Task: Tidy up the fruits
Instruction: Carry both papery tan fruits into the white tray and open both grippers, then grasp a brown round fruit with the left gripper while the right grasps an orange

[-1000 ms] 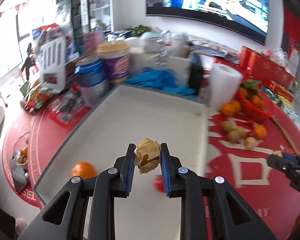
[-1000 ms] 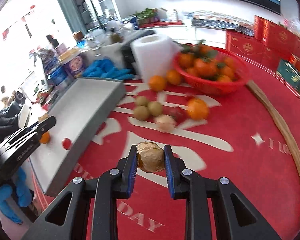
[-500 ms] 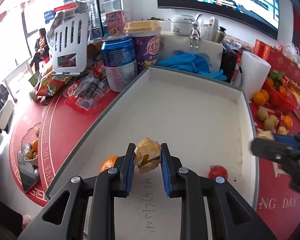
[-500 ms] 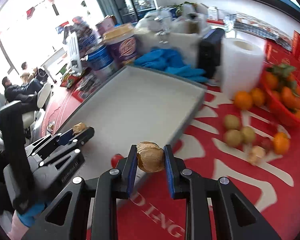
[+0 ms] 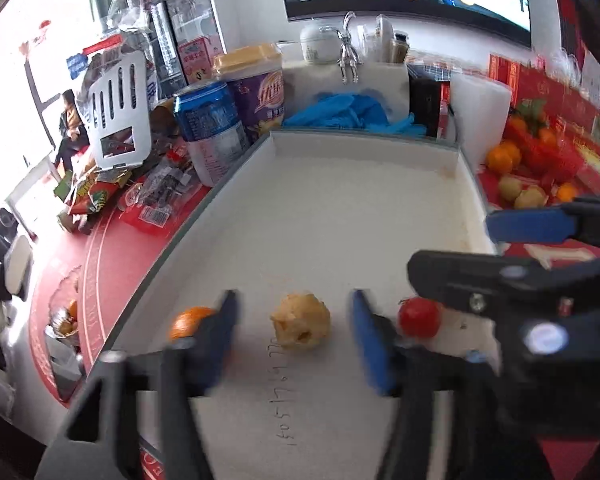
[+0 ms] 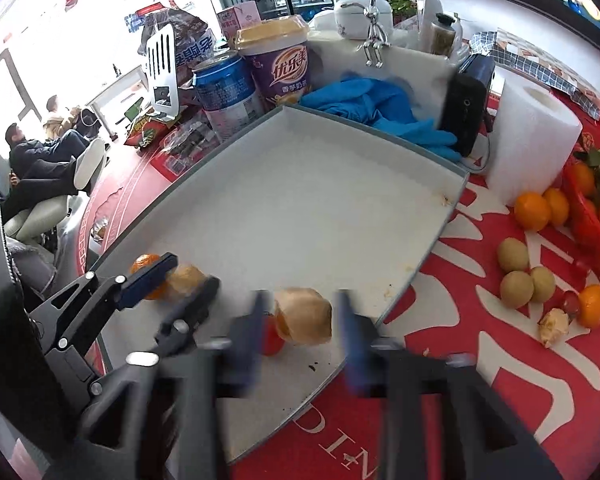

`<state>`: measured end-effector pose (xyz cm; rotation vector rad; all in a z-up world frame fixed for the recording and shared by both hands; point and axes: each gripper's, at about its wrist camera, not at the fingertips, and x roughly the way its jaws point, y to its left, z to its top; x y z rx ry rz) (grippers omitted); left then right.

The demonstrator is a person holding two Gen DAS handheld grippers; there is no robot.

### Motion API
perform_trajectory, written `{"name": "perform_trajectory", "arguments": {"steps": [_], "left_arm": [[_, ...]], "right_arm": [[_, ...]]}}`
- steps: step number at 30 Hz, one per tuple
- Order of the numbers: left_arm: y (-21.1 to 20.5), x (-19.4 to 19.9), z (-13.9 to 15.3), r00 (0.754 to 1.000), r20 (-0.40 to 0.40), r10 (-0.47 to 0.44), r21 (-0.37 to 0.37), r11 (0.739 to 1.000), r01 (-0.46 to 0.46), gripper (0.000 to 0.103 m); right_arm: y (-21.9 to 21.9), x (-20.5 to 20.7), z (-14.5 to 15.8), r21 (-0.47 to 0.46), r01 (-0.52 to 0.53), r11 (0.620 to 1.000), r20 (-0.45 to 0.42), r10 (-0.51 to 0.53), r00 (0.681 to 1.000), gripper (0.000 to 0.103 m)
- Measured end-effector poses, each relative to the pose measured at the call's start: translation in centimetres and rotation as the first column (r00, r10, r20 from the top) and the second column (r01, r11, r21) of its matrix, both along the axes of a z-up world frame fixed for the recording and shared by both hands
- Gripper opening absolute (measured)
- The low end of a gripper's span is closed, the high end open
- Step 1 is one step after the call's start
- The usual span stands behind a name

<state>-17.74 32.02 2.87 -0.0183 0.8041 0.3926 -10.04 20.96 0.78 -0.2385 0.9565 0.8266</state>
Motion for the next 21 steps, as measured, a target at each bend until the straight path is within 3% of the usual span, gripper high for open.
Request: {"name": "perform_trajectory", "arguments": {"steps": [1,3,9,16,21], "left_arm": [[-0.1,-0.1,0.4,1.000,0.015,0.013,0.009,1.000,-0.013,0.080],[-0.5,0.0,1.0,1.000,0.014,0.013,0.028,1.000,-0.013,0.080],[-2.5,0.2,3.1,0.998,0.030,-0.050,-0.005,0.999,0.050,0.080],[-8.1,2.4,4.2,0.979,0.019,-0.201,-0.043,0.978,0.202,0.080],[-11.9,4.4,3.9,0.967,-0.021,-0.253,-0.057,0.966,0.251,0.080]], "right_arm": [[-0.4,-0.1,0.5,0.020,0.004,1.000,0.017,-0.004,1.000,0.086],[-1.4,-0.2,1.4,0.018,0.050,0.999,0.079,-0.051,0.996,0.099],[-7.1,1.5,2.9,0.040,0.187,0.982,0.143,-0.191,0.971,0.099],[-16.8,6.8,0.5,-0.003,0.458,0.889,0.081,-0.456,0.886,0.099],[-20.4,9.4,-0.6,-0.001,0.536,0.844,0.022,-0.535,0.844,0.099]]}}
